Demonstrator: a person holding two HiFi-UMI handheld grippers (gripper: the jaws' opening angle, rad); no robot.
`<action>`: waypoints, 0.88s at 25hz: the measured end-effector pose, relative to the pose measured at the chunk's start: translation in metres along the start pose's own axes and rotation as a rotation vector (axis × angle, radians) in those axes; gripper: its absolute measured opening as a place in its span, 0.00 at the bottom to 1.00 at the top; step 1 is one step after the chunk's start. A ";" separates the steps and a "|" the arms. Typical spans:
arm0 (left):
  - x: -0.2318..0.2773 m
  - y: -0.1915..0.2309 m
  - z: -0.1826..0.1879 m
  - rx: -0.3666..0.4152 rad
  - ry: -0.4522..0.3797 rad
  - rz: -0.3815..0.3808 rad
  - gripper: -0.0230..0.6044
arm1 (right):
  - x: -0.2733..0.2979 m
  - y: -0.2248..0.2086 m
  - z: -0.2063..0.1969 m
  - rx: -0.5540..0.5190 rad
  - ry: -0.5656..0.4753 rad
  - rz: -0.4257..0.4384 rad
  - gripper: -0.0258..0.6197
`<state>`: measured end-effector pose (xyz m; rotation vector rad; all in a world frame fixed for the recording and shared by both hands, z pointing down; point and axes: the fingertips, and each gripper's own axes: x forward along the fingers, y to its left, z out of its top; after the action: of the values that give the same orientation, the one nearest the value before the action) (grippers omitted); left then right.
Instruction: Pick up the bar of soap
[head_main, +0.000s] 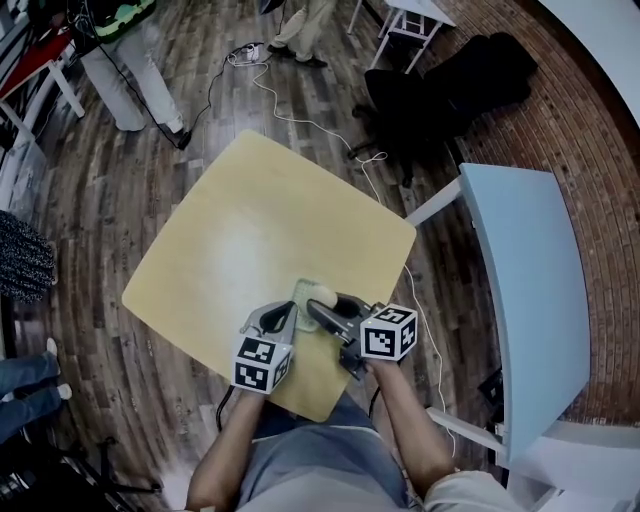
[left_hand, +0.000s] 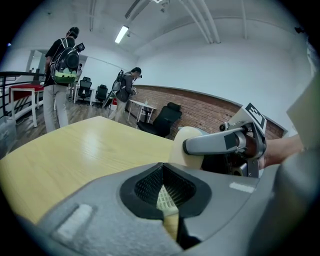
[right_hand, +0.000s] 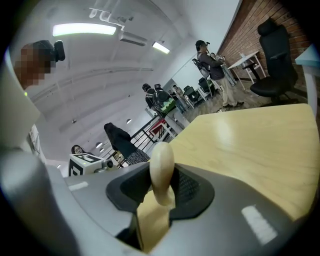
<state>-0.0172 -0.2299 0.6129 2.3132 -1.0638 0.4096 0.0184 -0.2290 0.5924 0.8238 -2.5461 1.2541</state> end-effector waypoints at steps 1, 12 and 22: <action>-0.002 0.000 0.002 0.000 -0.005 0.000 0.04 | -0.002 0.002 0.001 -0.004 -0.005 0.000 0.22; -0.020 -0.013 0.033 0.042 -0.060 -0.024 0.04 | -0.018 0.026 0.021 -0.032 -0.057 0.019 0.22; -0.037 -0.028 0.062 0.082 -0.114 -0.052 0.04 | -0.032 0.053 0.041 -0.074 -0.109 0.042 0.22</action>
<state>-0.0168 -0.2300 0.5356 2.4563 -1.0566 0.3091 0.0192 -0.2225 0.5184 0.8488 -2.6913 1.1486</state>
